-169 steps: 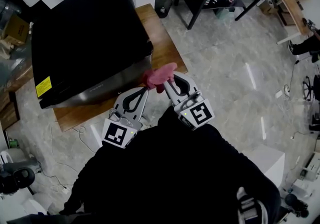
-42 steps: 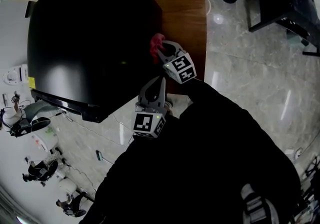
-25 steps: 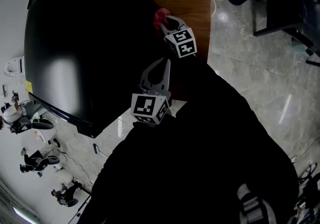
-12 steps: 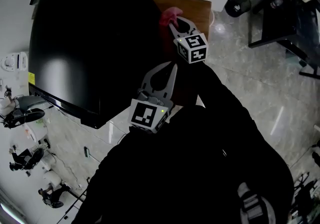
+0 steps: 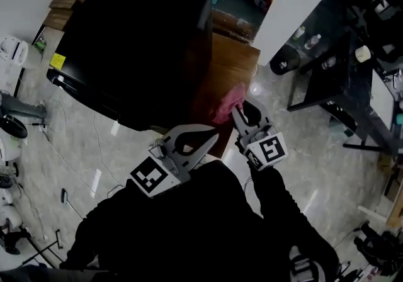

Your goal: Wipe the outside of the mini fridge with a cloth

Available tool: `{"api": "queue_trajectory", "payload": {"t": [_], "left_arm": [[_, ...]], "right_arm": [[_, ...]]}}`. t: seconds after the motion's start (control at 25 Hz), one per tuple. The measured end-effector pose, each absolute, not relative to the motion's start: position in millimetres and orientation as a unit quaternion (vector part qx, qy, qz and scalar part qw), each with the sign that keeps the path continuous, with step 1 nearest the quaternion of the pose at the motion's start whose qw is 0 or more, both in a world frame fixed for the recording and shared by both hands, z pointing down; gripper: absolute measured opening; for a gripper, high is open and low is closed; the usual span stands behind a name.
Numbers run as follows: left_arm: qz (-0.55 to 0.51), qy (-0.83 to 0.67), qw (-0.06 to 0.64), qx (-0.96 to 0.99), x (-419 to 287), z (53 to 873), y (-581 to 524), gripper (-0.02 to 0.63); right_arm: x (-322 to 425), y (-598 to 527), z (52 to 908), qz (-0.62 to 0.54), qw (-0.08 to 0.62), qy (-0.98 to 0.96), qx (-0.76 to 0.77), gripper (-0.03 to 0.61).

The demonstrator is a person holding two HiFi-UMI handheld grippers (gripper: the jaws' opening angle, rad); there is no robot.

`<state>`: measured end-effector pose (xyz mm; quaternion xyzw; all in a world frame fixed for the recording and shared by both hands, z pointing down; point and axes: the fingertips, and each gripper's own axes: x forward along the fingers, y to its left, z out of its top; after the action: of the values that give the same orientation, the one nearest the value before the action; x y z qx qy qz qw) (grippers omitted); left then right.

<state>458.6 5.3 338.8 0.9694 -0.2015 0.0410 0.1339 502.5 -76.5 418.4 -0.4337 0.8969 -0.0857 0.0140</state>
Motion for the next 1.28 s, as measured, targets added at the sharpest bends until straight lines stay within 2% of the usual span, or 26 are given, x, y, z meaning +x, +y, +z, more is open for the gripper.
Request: {"api": "queue_trajectory", "payload": {"t": [0.24, 0.48, 0.64, 0.96, 1.28], "left_arm": [[0.016, -0.197, 0.117, 0.973, 411, 277, 35, 0.006], [-0.017, -0.233, 0.094, 0.968, 355, 224, 20, 0.006], [-0.019, -0.259, 0.064, 0.963, 307, 196, -5, 0.006], [0.009, -0.295, 0.027, 0.955, 265, 163, -60, 0.006], [0.050, -0.316, 0.032, 0.947, 251, 173, -145, 0.006]], "right_arm": [[460, -36, 340, -0.053, 0.020, 0.923, -0.381, 0.075], [414, -42, 295, -0.058, -0.027, 0.948, -0.313, 0.075], [392, -75, 263, -0.053, -0.055, 0.940, -0.332, 0.075], [363, -137, 210, -0.023, -0.178, 0.926, -0.333, 0.077], [333, -246, 229, -0.032, -0.363, 0.885, -0.291, 0.077]]}}
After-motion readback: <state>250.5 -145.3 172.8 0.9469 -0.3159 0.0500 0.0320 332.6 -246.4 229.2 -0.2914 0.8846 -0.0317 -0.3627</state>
